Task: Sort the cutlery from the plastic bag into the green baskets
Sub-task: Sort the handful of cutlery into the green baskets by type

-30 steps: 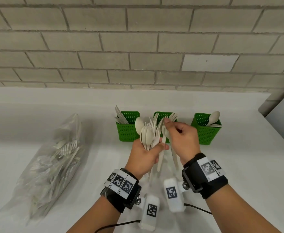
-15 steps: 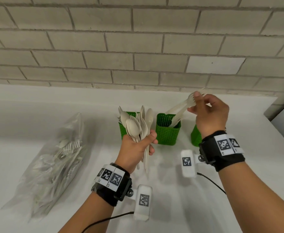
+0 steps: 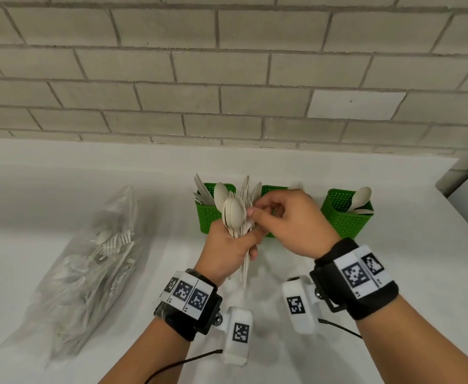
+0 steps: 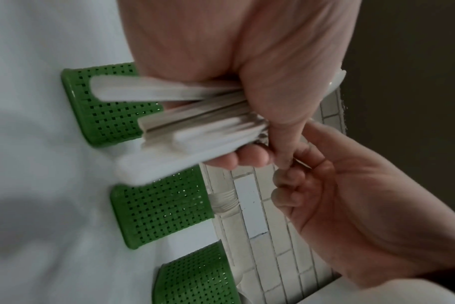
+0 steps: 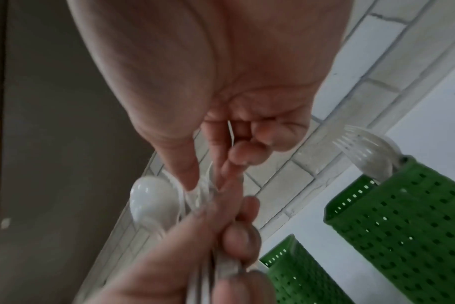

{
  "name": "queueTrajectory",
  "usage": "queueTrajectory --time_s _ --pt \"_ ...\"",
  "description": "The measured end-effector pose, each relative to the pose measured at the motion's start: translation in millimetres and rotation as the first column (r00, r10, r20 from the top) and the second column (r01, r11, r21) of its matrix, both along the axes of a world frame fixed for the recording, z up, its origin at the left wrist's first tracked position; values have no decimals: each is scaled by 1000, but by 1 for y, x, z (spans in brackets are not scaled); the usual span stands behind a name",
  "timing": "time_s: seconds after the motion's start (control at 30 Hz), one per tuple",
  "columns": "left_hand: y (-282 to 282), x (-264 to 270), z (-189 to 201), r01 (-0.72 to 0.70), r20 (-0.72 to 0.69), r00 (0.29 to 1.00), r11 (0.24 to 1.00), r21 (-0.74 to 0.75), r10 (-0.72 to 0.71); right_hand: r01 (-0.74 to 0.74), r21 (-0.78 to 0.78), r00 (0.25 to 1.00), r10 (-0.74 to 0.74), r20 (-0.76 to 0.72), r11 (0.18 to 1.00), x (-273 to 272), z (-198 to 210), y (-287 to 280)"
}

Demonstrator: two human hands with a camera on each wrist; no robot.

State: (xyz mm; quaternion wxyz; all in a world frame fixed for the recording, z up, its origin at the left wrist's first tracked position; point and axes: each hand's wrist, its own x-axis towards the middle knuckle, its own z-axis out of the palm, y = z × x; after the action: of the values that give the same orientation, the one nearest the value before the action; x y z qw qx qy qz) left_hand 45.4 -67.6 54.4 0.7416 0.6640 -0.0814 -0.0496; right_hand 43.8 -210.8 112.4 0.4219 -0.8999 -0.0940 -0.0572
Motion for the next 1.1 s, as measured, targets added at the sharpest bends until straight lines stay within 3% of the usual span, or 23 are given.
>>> queueTrajectory --time_s 0.17,0.33,0.53,0.77,0.83,0.97,1.1 --pt "4 -5 2 44 27 999 996 75 -46 98 125 994 -104 40 987 3 -10 2" --pt "10 -5 -3 39 0 999 997 67 -39 190 344 976 -216 37 919 5 -7 0" --pt "9 -8 3 85 -99 990 985 -151 -101 20 442 997 16 -76 897 0 -1 -4" --pt "8 -3 1 38 -114 991 977 -210 -63 -65 479 991 113 -72 875 -5 0 -9" --pt "8 -1 1 -7 -123 992 979 -205 -19 -38 554 993 93 -71 831 -5 -2 -7" --pt "9 -2 3 -18 -74 997 992 -125 9 11 752 994 76 -82 659 -9 1 1" --pt "12 -5 5 -14 -18 1000 996 -86 13 138 852 984 -170 -59 504 -6 6 4"
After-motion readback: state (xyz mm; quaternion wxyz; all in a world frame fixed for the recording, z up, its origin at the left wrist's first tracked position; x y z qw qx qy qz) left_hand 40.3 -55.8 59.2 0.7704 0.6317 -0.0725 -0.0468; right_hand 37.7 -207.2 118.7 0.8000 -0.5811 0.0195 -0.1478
